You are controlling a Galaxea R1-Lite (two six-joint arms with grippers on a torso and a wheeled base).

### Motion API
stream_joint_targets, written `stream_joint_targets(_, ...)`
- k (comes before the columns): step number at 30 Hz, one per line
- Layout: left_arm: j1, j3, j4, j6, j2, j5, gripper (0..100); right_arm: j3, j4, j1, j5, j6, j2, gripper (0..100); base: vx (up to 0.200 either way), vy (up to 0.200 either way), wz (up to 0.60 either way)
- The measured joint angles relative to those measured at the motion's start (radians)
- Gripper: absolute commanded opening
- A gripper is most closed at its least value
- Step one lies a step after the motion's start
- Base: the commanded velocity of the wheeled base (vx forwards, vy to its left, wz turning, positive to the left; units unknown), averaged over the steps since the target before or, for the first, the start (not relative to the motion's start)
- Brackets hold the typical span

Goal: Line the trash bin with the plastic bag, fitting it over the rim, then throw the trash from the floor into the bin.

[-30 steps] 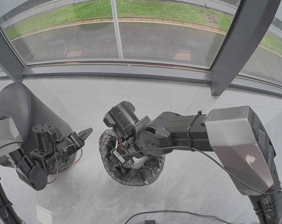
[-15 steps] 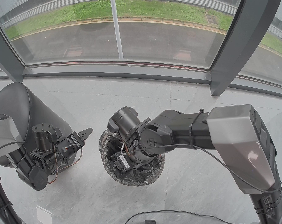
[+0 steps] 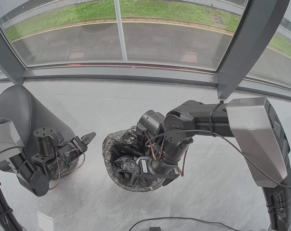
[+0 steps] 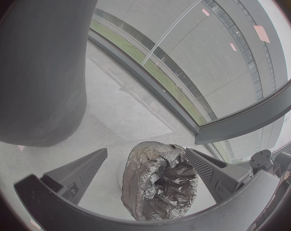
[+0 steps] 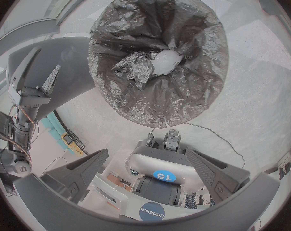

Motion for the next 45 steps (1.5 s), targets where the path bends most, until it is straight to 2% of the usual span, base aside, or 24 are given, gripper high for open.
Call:
stream_joint_targets(7, 0.0, 0.0, 0.0, 0.0, 0.001, 0.0, 100, 0.0, 0.154, 0.002, 0.016, 0.031, -0.081, 100, 0.0, 0.0, 0.0)
stream_joint_targets(11, 0.0, 0.0, 0.0, 0.0, 0.001, 0.0, 100, 0.0, 0.347, 0.01, 0.023, 0.029, -0.15, 100, 0.0, 0.0, 0.0)
stream_joint_targets(15, 0.0, 0.0, 0.0, -0.001, 0.002, 0.0, 100, 0.0, 0.554, 0.023, 0.027, -0.009, -0.195, 100, 0.0, 0.0, 0.0)
stream_joint_targets(18, -0.001, 0.001, 0.0, -0.001, 0.003, 0.0, 100, 0.0, 0.641, 0.031, 0.028, -0.045, -0.201, 100, 0.0, 0.0, 0.0)
stream_joint_targets(24, -0.001, 0.003, -0.001, -0.001, 0.003, 0.0, 100, 0.0, 0.647, 0.076, 0.025, -0.193, -0.157, 100, 0.0, 0.0, 0.0)
stream_joint_targets(33, 0.0, 0.005, -0.001, -0.001, 0.003, 0.0, 100, 0.0, 0.648, 0.195, 0.031, -0.206, -0.179, 100, 0.0, 0.0, 0.0)
stream_joint_targets(37, -0.001, 0.008, -0.002, -0.001, 0.003, 0.0, 100, 0.001, 0.648, 0.233, 0.002, -0.265, -0.277, 100, 0.0, 0.0, 0.0)
stream_joint_targets(41, -0.001, 0.009, -0.001, -0.001, 0.003, 0.0, 100, 0.033, 0.553, 0.263, -0.04, -0.325, -0.413, 100, 0.0, 0.0, 0.0)
stream_joint_targets(45, -0.002, 0.009, -0.002, -0.001, 0.003, 0.0, 100, 0.157, 0.339, 0.273, -0.083, -0.353, -0.529, 100, 0.0, 0.0, 0.0)
